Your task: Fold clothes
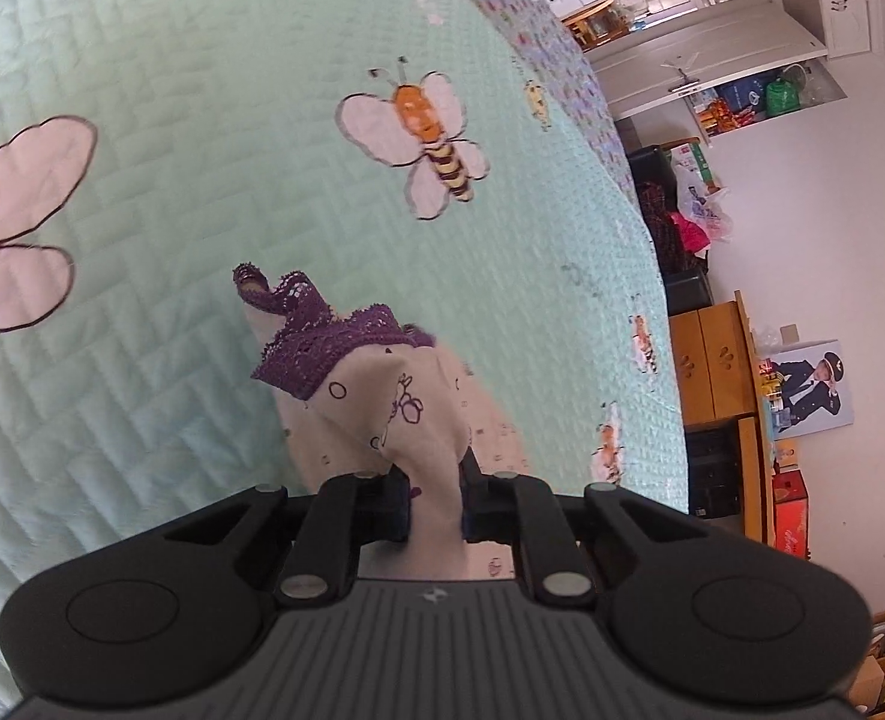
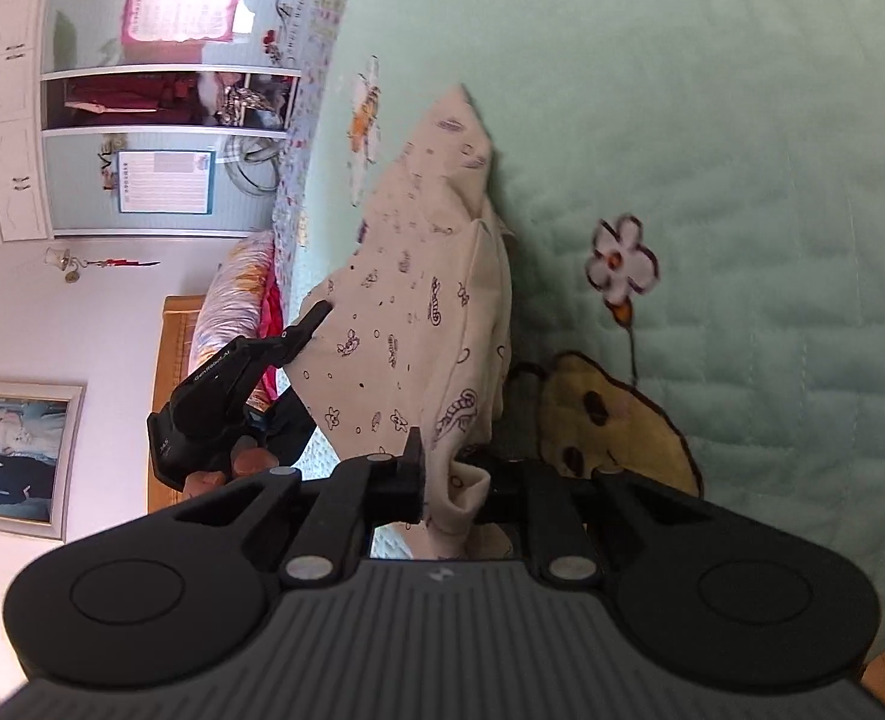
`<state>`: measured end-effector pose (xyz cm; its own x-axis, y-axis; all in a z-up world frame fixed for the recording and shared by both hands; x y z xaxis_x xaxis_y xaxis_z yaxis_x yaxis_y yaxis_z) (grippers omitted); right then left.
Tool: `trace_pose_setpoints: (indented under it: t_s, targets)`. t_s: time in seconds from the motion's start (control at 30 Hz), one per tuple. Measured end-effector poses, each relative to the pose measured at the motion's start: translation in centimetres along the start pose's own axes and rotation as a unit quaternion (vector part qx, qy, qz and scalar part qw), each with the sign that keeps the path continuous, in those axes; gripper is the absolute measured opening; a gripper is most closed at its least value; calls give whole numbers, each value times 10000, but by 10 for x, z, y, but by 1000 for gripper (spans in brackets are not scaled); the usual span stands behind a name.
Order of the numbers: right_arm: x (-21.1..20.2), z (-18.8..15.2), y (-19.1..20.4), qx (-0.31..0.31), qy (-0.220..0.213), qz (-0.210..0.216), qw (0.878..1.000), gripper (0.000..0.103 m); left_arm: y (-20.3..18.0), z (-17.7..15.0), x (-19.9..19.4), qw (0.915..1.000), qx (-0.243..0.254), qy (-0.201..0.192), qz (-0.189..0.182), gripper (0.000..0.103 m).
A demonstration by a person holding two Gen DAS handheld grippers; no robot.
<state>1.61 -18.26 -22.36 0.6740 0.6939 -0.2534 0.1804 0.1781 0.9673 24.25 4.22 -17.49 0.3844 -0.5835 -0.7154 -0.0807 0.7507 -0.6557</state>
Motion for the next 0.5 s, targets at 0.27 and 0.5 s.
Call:
trace_pose_setpoints:
  t_s: [0.27, 0.5]
  targets:
    - [-50, 35, 46, -12, -521, 744, 9959, 15, -100, -5, 2, 9994, 317, -18, -149, 13]
    - [-137, 102, 77, 14, -1268, 1378, 9823, 15, -233, -19, 49, 9960, 797, 167, -372, 13]
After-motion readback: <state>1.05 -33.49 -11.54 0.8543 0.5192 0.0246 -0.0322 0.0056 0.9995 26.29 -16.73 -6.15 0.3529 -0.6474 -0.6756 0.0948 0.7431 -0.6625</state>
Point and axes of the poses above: each gripper's, at about its wrist camera, not at the fingertips, and x roughly the way its jaws point, y to its left, z to its top, the point moved 8 cm from there along x, roughly the way its jaws point, and after that the axes turned 9 degrees about z, right-handed, at the moved point
